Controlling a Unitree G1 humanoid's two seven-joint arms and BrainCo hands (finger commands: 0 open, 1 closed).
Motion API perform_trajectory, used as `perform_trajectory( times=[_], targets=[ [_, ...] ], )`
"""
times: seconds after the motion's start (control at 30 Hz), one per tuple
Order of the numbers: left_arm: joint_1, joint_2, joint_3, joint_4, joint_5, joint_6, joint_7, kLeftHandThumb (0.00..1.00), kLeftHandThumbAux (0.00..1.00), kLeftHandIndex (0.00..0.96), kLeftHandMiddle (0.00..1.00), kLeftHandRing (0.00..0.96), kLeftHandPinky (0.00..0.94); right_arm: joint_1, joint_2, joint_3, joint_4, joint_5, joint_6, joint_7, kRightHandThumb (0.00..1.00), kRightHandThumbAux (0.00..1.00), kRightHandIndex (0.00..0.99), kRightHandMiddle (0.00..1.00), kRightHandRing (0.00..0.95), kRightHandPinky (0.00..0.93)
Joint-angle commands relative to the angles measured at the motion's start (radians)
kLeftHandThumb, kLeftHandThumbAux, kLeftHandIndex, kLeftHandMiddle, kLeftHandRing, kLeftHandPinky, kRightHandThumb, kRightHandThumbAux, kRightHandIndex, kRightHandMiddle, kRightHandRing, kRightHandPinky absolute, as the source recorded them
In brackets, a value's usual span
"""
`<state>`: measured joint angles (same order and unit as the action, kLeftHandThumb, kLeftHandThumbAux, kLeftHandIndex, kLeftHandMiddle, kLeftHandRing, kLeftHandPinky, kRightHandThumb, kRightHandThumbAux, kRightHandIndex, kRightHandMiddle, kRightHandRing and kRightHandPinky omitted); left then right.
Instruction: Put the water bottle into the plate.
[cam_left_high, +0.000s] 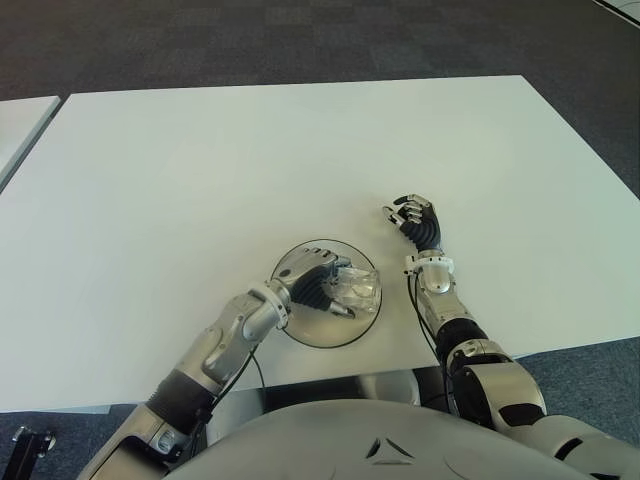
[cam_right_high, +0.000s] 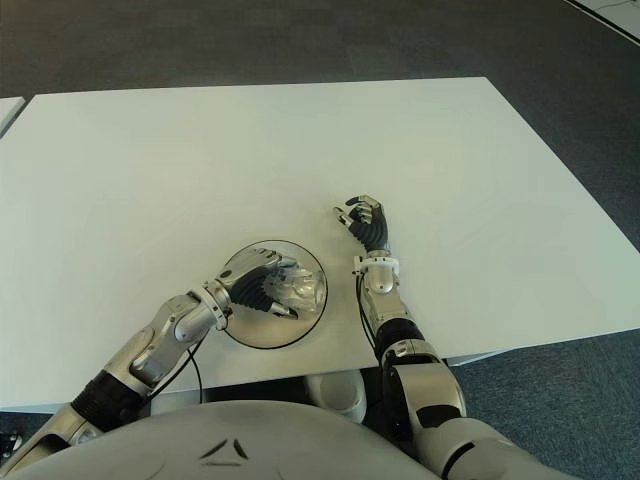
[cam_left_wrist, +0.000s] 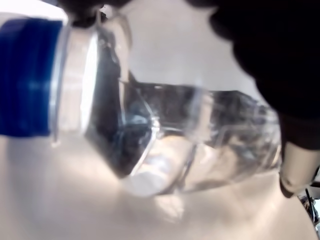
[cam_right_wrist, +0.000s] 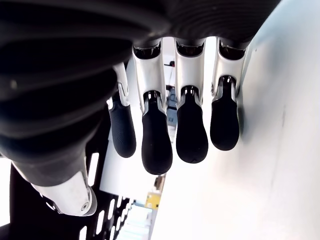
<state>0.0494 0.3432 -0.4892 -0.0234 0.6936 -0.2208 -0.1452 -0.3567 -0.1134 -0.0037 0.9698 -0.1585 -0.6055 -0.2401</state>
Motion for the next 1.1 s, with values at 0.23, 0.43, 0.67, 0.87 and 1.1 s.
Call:
perform_trajectory(
  times=[0.23,0.43,0.67,0.87,1.1],
  targets=[
    [-0.013,0.021,-0.017,0.007,0.075,0.005,0.010,0.838,0.669,0.392,0.549,0.636,0.603,0.014,0.003,0.006,-0.004,-0.012,0.014,-0.013,0.709,0.730,0.434,0.690,0.688,0.628],
    [-0.021,0.026,-0.019,0.016,0.108,-0.023,0.038,0.832,0.674,0.399,0.476,0.456,0.460,0.012,0.004,0.006,0.000,-0.009,0.022,-0.014,0.709,0.729,0.434,0.685,0.684,0.641],
    [-0.029,0.033,-0.023,0.025,0.130,-0.045,0.056,0.716,0.704,0.409,0.307,0.309,0.313,0.009,0.007,0.001,0.010,-0.002,0.025,-0.014,0.709,0.729,0.434,0.684,0.683,0.634],
    [-0.039,0.047,-0.029,0.031,0.144,-0.059,0.054,0.601,0.680,0.177,0.180,0.160,0.155,0.008,0.009,-0.001,0.013,0.002,0.022,-0.013,0.709,0.728,0.435,0.688,0.679,0.608],
    [-0.049,0.057,-0.034,0.031,0.143,-0.063,0.041,0.465,0.699,0.024,0.067,0.038,0.023,0.007,0.007,0.000,0.016,-0.002,0.029,-0.017,0.709,0.728,0.435,0.689,0.681,0.615]
  ],
)
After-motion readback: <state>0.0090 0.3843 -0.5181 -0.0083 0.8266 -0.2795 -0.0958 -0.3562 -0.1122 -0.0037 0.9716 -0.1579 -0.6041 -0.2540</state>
